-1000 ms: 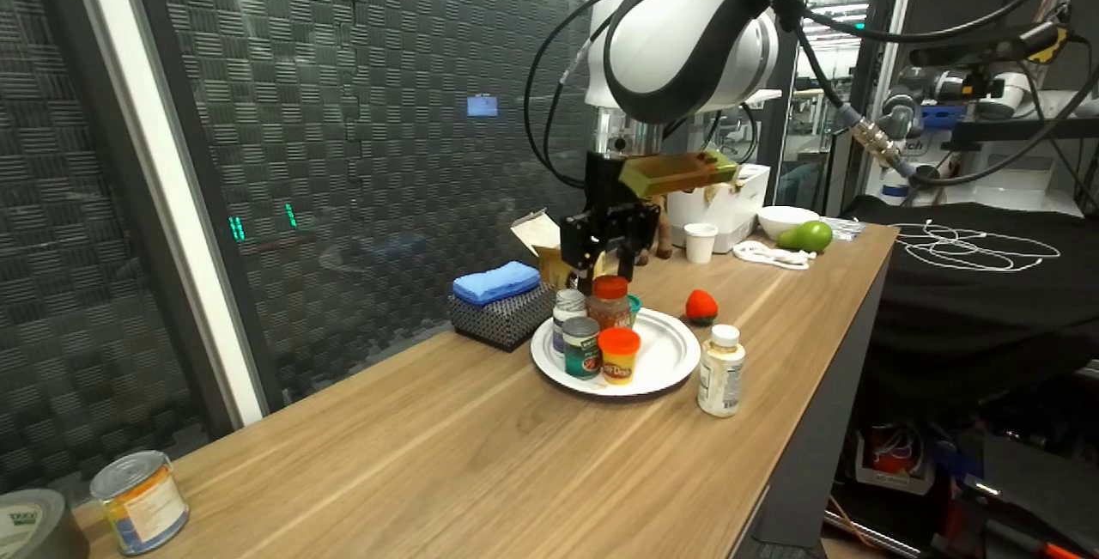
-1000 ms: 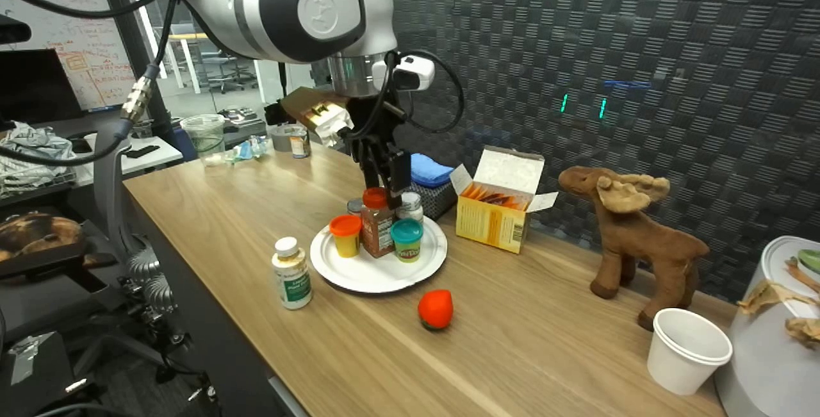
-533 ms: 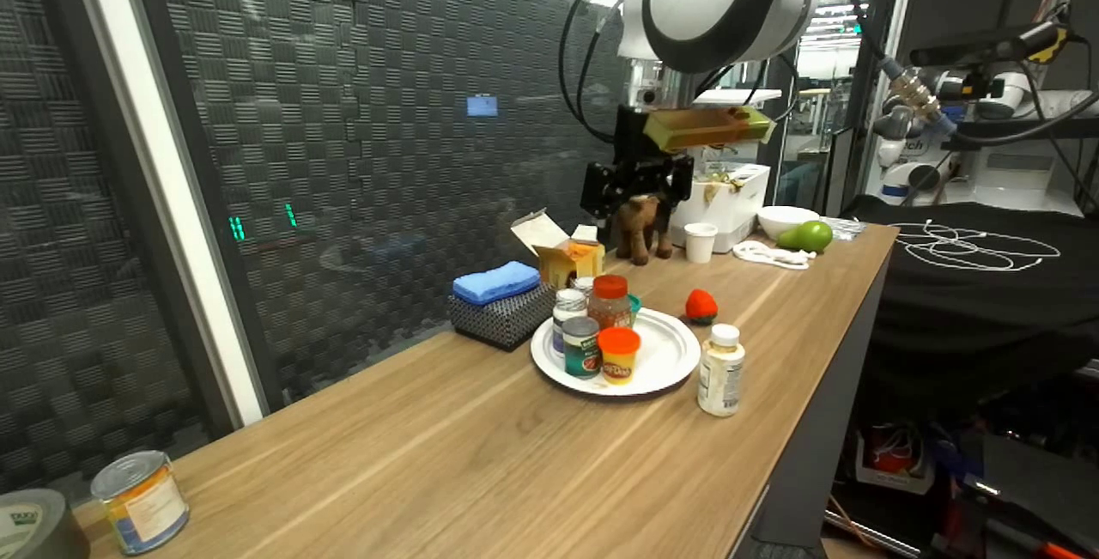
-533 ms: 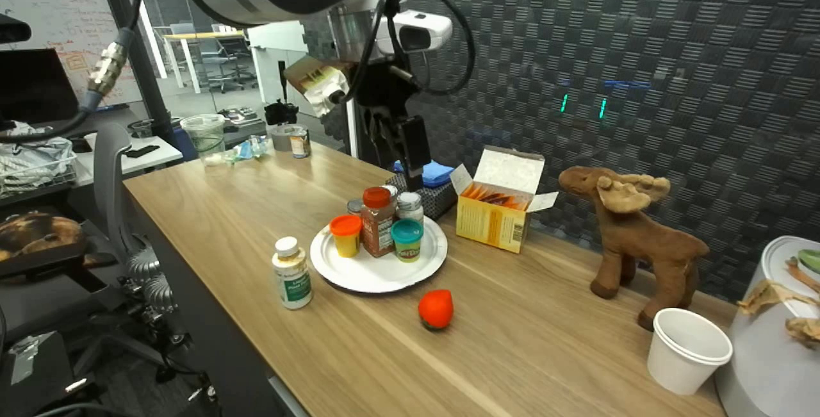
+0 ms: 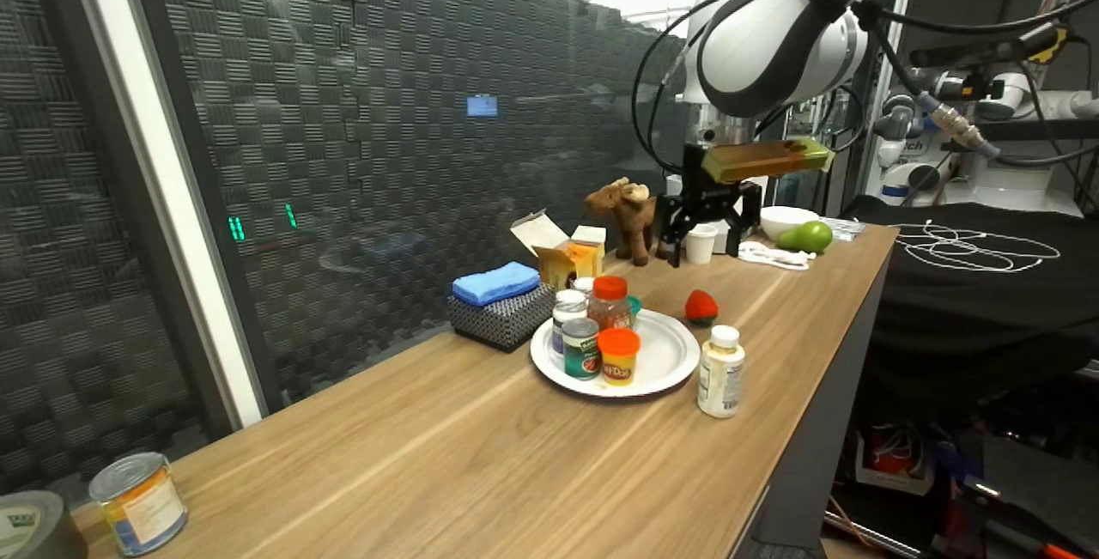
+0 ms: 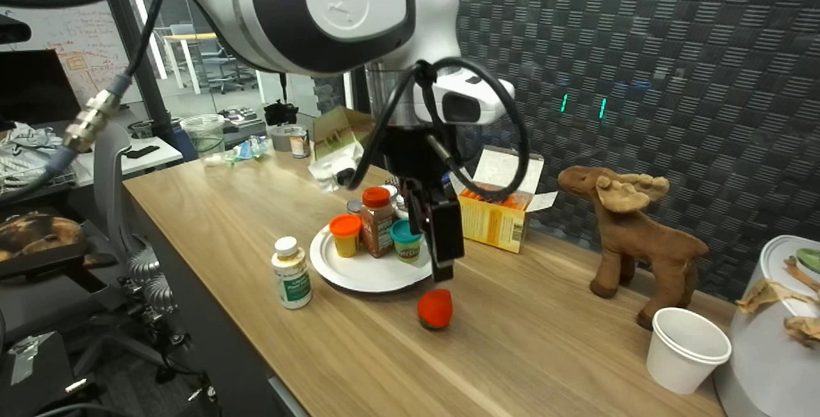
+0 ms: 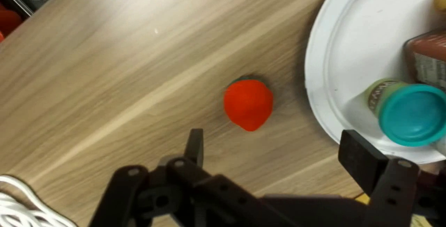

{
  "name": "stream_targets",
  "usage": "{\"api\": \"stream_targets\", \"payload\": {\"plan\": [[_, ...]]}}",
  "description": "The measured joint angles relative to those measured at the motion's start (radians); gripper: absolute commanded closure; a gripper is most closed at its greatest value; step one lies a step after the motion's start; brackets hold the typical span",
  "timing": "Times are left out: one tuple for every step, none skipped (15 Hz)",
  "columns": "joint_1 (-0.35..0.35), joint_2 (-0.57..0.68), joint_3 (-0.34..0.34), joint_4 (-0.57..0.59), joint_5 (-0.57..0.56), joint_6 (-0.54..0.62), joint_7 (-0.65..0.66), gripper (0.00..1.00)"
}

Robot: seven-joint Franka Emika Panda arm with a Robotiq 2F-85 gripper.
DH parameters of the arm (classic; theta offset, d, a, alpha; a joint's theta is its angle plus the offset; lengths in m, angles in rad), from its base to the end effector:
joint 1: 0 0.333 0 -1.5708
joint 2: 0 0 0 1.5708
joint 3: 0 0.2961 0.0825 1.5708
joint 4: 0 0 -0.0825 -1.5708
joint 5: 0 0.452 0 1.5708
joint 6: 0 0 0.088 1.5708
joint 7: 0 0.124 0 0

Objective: Place the bottles and the strawberry on the white plate

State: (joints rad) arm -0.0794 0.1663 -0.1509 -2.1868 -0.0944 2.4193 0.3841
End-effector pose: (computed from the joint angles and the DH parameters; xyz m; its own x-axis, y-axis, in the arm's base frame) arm 0.5888 -0.1408 0.2346 0.8540 -0.5118 0.0936 -0.5180 -0.8532 0.0611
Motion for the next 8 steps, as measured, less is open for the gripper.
{"api": "stream_targets", "payload": {"plan": [[-0.005, 0.015, -0.009, 0.003, -0.002, 0.000, 0.002, 0.00], [-0.008, 0.030, -0.016, 0.009, -0.004, 0.000, 0.005, 0.00], [-0.010, 0.044, -0.022, 0.015, -0.004, 0.000, 0.007, 0.00], [-0.012, 0.058, -0.026, 0.024, -0.004, 0.000, 0.007, 0.00], [-0.013, 0.071, -0.027, 0.034, -0.001, 0.000, 0.007, 0.00], [-0.014, 0.085, -0.027, 0.045, 0.003, 0.000, 0.007, 0.00], [-0.014, 0.100, -0.026, 0.058, 0.008, 0.000, 0.007, 0.00], [-0.014, 0.115, -0.026, 0.070, 0.014, -0.001, 0.007, 0.00]]}}
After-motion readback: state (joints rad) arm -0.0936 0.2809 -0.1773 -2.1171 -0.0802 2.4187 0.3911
